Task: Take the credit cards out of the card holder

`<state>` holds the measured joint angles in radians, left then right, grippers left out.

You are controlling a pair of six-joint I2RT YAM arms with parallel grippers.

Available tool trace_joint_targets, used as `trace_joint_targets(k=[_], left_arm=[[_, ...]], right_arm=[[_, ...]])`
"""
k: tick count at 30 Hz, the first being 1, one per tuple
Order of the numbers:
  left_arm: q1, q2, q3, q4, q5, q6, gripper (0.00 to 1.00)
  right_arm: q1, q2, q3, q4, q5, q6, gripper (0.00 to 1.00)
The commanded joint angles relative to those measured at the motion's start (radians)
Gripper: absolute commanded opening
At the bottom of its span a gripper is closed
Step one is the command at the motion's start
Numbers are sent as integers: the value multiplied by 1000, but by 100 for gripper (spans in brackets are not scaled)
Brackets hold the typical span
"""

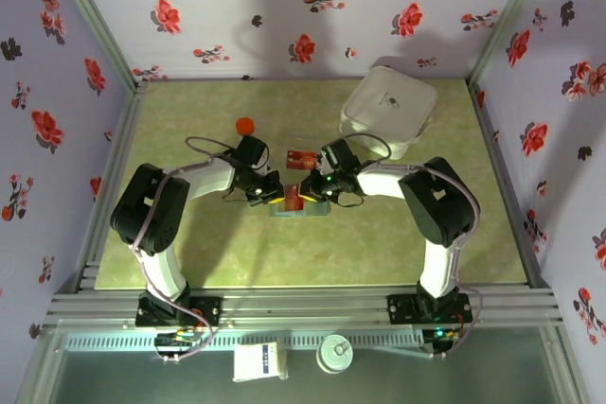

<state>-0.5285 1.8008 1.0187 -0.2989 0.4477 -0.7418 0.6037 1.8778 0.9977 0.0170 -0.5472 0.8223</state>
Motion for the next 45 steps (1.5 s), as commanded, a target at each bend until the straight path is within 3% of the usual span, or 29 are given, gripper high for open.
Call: trace_joint_targets(k=[1,11,21,29,40,45], left_arm=[[-6,20,12,-42,-15,31,0],[-4,-12,15,-25,-20,17,0],[-1,-75,18,12,-1,-12,0],[27,-143,-36,19,-26,-17,0],[42,-173,-84,18,-44,-3,0],[42,-164,-98,3,-44,5,0]], right_arm=[[-18,-42,-32,-43,22,-16,11],[-27,-101,-18,-113,48,-57,7],[-28,-148,123,-384,120,-295,2],[-25,-120,302,-663,229,-701,0],[-25,-31,498,-845,341,-1304,0],[-21,0,576,-902,387,-1509,0]])
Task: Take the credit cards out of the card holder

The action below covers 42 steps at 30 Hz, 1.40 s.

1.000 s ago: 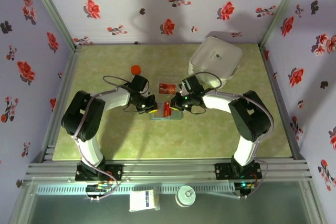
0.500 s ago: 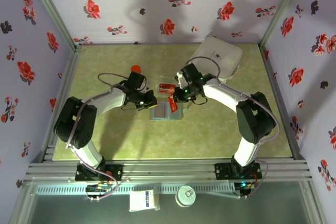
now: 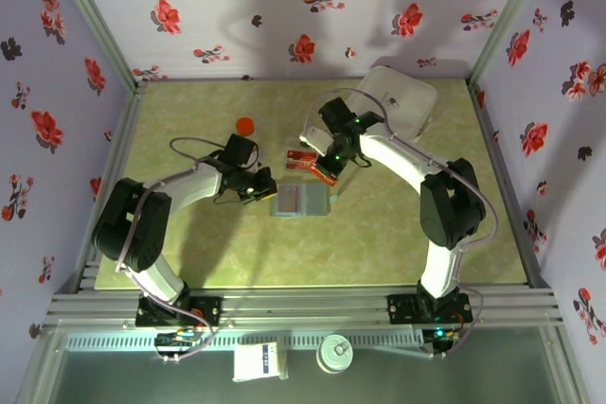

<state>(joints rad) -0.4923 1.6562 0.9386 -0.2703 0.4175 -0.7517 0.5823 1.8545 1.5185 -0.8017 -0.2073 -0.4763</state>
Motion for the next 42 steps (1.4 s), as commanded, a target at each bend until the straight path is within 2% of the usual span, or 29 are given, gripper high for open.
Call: trace_joint_targets(k=[1,7,22,40,42], left_arm=[[6,-17,-21,-25,-11,14,0],[4,11,-29,-25,-6,14,0],[-5,30,-41,4,9,-12,0],[0,-38,-46,-15,-23,-19,0],[-1,-37,-45,-14,-24,-19,0]], right_arm=[[1,33,79,-95,45,-243,0],[0,143,274,-192,9,-322,0],[1,373,630,-310,-49,-376,0],[1,497,708,-278,-38,-377,0],[1,504,706,-271,-28,-372,6]])
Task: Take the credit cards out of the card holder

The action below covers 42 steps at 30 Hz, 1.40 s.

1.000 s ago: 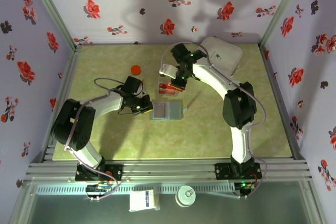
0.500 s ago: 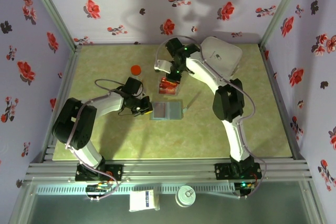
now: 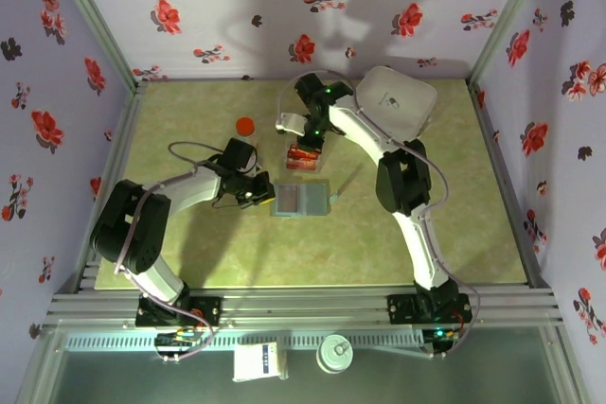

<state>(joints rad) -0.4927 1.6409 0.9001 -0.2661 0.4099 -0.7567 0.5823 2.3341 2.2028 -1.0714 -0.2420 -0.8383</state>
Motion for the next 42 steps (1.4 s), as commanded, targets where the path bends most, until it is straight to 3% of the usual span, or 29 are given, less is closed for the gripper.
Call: trace_joint_targets(k=[1,5,9,15,31,37,42], left_arm=[[2,-23,-6,-19,-16,-13,0],[3,-21,-1,-22,-16,-13,0],[3,-16,10,-23,-17,-8,0],[3,8,35,-29,-9,9,0],[3,62,54,-35,-5,52,0],[3,90,54,-33,-5,64,0],[4,106,57,-38,-11,77,0]], right_arm=[[1,25,22,1,11,-8,9],[1,9,19,13,21,-1,19],[1,-37,-14,41,32,23,20],[1,-182,-224,220,29,157,20],[87,-529,-840,728,43,992,25],[108,-582,-985,859,64,1253,19],[125,-587,-1027,901,49,1370,17]])
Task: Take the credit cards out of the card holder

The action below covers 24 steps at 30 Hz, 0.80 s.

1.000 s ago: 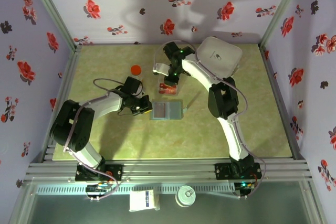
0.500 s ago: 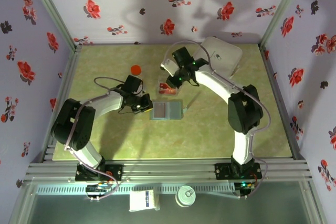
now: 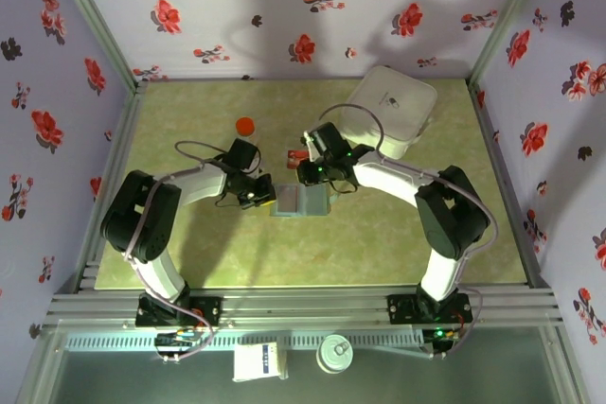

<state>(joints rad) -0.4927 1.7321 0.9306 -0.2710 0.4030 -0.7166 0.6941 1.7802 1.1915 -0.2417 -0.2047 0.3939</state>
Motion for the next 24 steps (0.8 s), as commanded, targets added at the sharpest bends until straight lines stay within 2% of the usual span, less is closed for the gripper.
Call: trace_joint_targets(k=[1,15,24], left_arm=[[4,16,27,-34,-7,38,0],[3,-2,-1,-17,-4,19,0],[1,-11,-9,-13,-3,11,0]], right_arm=[[19,-29,-14,65,9,155,17],[41,59,-49,151,-126,414,16],[47,98,-77,200,-171,458,28]])
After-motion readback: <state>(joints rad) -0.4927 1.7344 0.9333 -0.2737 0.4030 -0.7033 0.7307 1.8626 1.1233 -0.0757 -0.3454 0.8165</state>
